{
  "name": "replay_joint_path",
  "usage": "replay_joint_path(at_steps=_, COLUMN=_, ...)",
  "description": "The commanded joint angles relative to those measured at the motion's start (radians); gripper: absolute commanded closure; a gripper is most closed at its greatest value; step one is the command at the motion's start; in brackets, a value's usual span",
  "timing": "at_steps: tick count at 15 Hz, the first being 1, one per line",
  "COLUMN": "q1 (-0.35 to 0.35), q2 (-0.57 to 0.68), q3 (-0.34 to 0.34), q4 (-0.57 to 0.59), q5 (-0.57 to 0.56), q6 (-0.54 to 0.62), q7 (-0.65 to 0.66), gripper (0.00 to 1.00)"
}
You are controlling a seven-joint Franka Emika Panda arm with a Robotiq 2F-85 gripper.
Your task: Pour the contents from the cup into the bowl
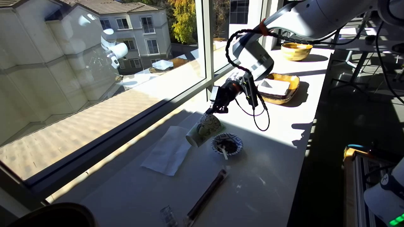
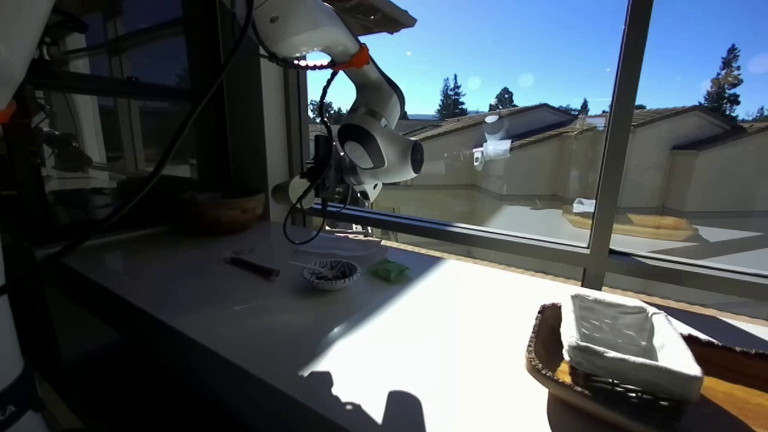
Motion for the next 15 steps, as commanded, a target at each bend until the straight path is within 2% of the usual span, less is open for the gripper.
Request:
replay_joint_path(at_steps=1, q1=0.036, q2=-0.023, q3=0.035, q4=0.044, q5=-0.162, q6=0.093, q7=0.111, gripper=0.99)
replay_joint_path(at_steps=12, q1=0.092, q2=0.016, q3=0.142, q4=0.198, q5=-0.726, q6=0.217, q7=0.303, gripper=0.99)
replay_joint_path(at_steps=13, q1=0.047, q2=-0.007, q3=0.161, q4=0.162, q5=-0.652, q6=0.191, q7=0.270, gripper=0.96)
replay_joint_path(at_steps=15, q1=0.056, q2=-0.001, q3=0.174, q4=0.178, q5=-0.702, q6=0.209, q7=0.288, gripper=0.96)
